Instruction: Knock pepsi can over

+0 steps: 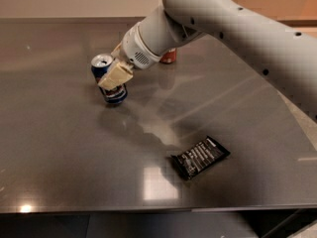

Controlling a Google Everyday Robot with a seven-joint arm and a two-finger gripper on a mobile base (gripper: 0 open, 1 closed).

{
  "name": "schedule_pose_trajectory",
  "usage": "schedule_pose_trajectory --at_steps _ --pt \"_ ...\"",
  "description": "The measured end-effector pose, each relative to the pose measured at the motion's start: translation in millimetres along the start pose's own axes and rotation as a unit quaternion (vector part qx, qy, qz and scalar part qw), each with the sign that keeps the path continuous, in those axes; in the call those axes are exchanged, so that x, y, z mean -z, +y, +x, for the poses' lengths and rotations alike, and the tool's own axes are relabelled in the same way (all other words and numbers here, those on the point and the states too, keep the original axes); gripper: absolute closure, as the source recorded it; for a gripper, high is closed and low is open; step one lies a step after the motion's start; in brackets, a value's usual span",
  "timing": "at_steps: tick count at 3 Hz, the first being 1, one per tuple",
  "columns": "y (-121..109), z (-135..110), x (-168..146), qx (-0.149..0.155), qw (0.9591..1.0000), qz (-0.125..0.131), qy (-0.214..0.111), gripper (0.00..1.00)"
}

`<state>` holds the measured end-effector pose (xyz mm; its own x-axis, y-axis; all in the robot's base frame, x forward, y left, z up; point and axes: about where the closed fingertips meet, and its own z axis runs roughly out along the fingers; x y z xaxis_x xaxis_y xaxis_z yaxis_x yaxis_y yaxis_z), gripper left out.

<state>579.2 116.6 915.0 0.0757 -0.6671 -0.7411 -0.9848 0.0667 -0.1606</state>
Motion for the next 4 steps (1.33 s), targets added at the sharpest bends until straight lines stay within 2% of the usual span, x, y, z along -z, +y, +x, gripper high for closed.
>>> schedule_pose_trajectory --at_steps 1,2,3,4 --pt "-1.9 0.0 27.6 0.008 0.9964 0.005 0.085 1.00" --pt "6.6 13.6 50.1 0.013 0.9813 0.002 0.192 1.00" --pt "15.5 31.8 64.9 0.028 0.9605 -0.008 0.277 1.00" --pt "17.2 49.9 70.4 0.040 0.9403 -0.029 0.337 0.82"
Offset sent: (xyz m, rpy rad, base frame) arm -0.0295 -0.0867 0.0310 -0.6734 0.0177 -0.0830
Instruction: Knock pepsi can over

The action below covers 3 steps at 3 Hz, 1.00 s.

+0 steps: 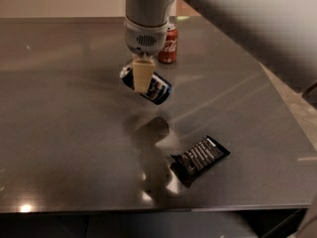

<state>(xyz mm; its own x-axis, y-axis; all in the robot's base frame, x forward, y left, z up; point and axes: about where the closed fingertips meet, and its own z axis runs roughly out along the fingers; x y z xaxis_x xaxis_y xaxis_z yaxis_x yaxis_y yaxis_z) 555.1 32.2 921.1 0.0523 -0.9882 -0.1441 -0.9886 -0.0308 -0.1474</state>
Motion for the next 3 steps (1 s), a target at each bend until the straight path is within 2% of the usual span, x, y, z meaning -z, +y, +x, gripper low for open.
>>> schedule_pose_trajectory --at_steps 1,3 --pt "-2.4 7.9 -10.6 0.016 0.9992 -0.018 0.032 0.59" --pt "-10.0 20.7 -37.5 0.035 0.9964 -0.050 0.059 0.12"
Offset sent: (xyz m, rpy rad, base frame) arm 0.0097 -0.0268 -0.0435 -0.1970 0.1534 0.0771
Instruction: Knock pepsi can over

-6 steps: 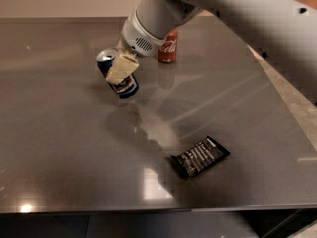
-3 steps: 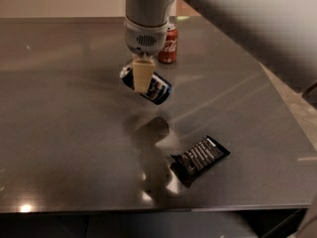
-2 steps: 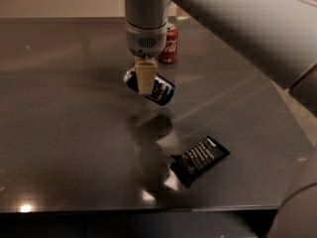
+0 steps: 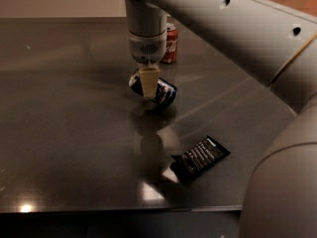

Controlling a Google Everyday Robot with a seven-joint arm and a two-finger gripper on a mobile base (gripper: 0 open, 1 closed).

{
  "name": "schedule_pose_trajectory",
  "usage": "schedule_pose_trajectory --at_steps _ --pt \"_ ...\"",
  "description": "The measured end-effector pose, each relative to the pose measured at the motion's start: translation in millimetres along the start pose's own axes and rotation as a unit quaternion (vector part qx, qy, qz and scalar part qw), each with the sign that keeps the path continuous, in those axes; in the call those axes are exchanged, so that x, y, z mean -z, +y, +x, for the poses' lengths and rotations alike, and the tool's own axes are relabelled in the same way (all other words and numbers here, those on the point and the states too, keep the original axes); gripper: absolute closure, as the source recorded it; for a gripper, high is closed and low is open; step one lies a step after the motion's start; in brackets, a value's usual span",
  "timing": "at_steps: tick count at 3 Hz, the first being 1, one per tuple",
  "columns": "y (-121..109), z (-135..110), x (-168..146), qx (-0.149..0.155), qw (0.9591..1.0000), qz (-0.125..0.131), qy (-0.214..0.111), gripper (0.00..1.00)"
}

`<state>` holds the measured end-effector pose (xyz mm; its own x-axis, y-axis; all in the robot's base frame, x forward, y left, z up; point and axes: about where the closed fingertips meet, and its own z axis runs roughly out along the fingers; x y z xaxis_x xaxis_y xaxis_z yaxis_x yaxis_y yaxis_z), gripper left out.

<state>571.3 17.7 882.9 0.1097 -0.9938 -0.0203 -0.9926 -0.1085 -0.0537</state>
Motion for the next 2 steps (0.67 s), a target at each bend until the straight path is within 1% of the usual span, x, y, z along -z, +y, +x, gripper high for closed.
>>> schedule_pose_trajectory --at_steps 1,2 --pt "-5.8 -4.6 0.4 0.000 0.9999 0.013 -0.009 0.00" --pt "-5.8 -4.6 0.4 0.000 0.9999 0.013 -0.009 0.00"
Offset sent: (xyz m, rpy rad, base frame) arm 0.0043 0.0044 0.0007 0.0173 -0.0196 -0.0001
